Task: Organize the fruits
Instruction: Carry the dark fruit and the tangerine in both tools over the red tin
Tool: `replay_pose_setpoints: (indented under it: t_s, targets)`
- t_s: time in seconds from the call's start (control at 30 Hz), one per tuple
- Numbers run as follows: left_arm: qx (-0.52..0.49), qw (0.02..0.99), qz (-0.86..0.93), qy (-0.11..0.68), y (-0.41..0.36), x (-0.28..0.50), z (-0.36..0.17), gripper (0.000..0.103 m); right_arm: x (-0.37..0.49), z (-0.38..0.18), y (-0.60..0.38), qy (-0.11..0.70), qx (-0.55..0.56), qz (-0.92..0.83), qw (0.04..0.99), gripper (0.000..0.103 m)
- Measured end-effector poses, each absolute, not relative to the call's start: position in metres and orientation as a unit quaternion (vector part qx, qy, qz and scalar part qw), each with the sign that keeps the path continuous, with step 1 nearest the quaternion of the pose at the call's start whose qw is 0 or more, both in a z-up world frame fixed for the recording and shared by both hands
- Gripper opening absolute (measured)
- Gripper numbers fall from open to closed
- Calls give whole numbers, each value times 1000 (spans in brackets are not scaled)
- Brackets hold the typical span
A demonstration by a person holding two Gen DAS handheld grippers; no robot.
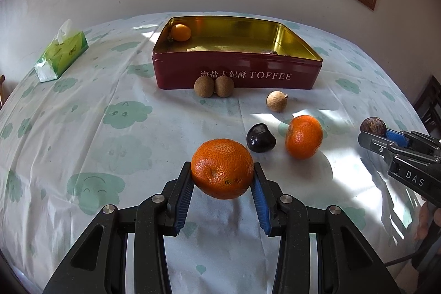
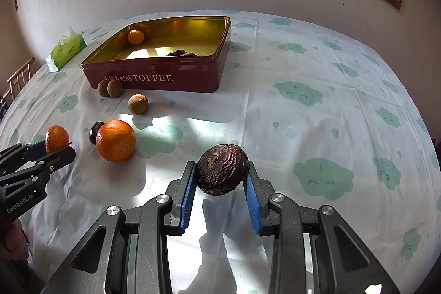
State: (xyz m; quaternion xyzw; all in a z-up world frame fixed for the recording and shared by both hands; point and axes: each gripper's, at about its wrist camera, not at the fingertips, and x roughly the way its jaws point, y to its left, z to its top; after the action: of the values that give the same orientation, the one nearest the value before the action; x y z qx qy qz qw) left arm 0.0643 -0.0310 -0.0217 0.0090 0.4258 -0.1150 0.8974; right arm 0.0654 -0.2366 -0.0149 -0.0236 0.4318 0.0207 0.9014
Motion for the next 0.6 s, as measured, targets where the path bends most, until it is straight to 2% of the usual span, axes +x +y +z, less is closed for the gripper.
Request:
replay_pose_setpoints:
  t_s: [0.6]
  targets:
    - [13,910,-112,398,-23,102,2,42,108,8,-211,422,-37,45,905,31]
